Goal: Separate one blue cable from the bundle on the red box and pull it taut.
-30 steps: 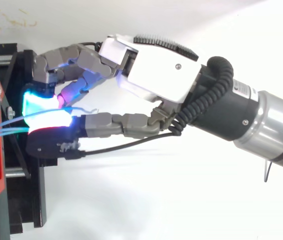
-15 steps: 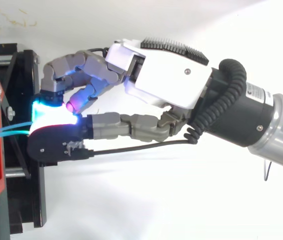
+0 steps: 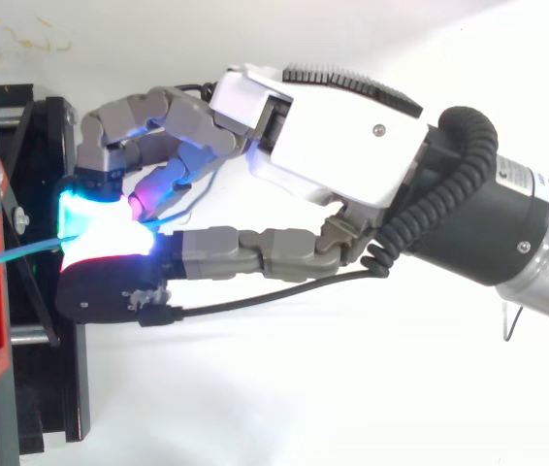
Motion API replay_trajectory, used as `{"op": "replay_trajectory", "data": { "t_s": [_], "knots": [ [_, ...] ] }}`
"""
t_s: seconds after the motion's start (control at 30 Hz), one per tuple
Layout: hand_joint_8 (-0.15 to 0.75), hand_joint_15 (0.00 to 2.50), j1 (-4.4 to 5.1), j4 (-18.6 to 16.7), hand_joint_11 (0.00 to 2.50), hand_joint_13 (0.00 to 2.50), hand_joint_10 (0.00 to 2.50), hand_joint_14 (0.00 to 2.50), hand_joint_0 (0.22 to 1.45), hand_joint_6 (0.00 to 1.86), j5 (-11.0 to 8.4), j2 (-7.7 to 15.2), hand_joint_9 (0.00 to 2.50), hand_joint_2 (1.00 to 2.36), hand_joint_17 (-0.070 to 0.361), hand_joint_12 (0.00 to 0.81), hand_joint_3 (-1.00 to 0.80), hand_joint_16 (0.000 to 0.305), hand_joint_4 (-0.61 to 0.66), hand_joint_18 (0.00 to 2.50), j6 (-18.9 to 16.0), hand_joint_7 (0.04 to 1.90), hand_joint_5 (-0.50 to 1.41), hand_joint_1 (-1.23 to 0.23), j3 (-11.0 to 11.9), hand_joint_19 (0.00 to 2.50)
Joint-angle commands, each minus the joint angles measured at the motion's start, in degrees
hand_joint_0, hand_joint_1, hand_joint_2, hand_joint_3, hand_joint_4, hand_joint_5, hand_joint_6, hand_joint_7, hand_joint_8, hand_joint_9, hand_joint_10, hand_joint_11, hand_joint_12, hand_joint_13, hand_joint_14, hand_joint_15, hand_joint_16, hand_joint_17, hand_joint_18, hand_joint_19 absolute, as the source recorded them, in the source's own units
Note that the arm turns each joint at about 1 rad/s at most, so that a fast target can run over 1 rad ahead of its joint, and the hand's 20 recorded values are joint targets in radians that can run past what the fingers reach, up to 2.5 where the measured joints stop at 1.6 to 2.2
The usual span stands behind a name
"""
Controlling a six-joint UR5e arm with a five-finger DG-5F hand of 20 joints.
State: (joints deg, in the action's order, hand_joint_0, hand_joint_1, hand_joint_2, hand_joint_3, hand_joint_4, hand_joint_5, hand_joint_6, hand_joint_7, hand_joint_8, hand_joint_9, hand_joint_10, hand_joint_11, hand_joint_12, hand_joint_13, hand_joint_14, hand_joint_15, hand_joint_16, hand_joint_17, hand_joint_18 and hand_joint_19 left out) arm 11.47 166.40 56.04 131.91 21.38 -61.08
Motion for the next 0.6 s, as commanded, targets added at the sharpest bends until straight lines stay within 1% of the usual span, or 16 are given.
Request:
{"op": "replay_trajectory", "data": {
  "t_s": [0.0, 0.07, 0.1, 0.17, 0.2, 0.27, 0.3, 0.43, 0.57],
  "knots": [
    [0.409, 0.24, 0.04, 0.42, 0.64, 0.65, 0.01, 0.01, 0.61, 0.92, -0.23, -0.33, 1.00, 1.02, 0.114, 0.434, -0.06, 0.051, 0.12, 0.63, 0.15, 1.22, -0.15, -0.76, -0.01, 0.28],
    [0.408, 0.25, 0.04, 1.12, 0.64, 0.65, 0.02, 0.01, 0.61, 0.92, -0.23, -0.51, 1.00, 1.02, 0.114, 0.434, -0.06, 0.051, 0.13, 0.63, 0.15, 1.21, -0.15, -0.76, -0.01, 0.28],
    [0.407, 0.25, 0.04, 1.73, 0.63, 0.65, 0.02, 0.01, 0.60, 0.92, -0.23, -0.51, 1.00, 1.02, 0.116, 0.438, -0.10, 0.052, 0.17, 0.64, -0.02, 1.16, -0.15, -0.73, -0.01, 0.28],
    [0.394, 0.26, 0.04, 2.61, 0.64, 0.63, 0.01, 0.01, 0.58, 0.91, 0.03, -0.51, 0.99, 1.02, 0.110, 0.422, -0.19, 0.049, 0.21, 0.61, -0.02, 1.16, -0.16, -0.71, -0.01, 0.30],
    [0.395, 0.26, 0.04, 2.61, 0.63, 0.63, 0.02, 0.01, 0.57, 0.91, 0.03, -0.51, 1.00, 1.02, 0.110, 0.425, -0.27, 0.049, 0.21, 0.60, -0.02, 1.14, -0.15, -0.68, -0.01, 0.31],
    [0.397, 0.26, 0.13, 2.79, 0.63, 0.63, 0.02, 0.01, 0.54, 0.91, 0.03, -0.51, 1.00, 1.01, 0.112, 0.432, -0.34, 0.050, 0.21, 0.60, -0.02, 1.11, -0.15, -0.62, -0.01, 0.31],
    [0.401, 0.26, 0.04, 2.79, 0.63, 0.63, 0.02, 0.01, 0.54, 0.90, -0.05, -0.51, 1.00, 1.01, 0.114, 0.436, -0.39, 0.051, 0.21, 0.59, -0.02, 1.13, -0.15, -0.59, -0.01, 0.31],
    [0.409, 0.26, 0.13, 2.79, 0.62, 0.63, 0.01, 0.01, 0.53, 0.89, 0.03, -0.51, 1.02, 1.01, 0.116, 0.436, -0.41, 0.051, 0.21, 0.59, -0.02, 1.15, -0.15, -0.54, -0.01, 0.32],
    [0.407, 0.26, 0.13, 2.79, 0.63, 0.63, 0.02, 0.01, 0.54, 0.88, -0.05, -0.51, 1.02, 1.01, 0.115, 0.434, -0.41, 0.051, 0.22, 0.58, -0.02, 1.17, -0.14, -0.53, -0.01, 0.32]
  ]
}}
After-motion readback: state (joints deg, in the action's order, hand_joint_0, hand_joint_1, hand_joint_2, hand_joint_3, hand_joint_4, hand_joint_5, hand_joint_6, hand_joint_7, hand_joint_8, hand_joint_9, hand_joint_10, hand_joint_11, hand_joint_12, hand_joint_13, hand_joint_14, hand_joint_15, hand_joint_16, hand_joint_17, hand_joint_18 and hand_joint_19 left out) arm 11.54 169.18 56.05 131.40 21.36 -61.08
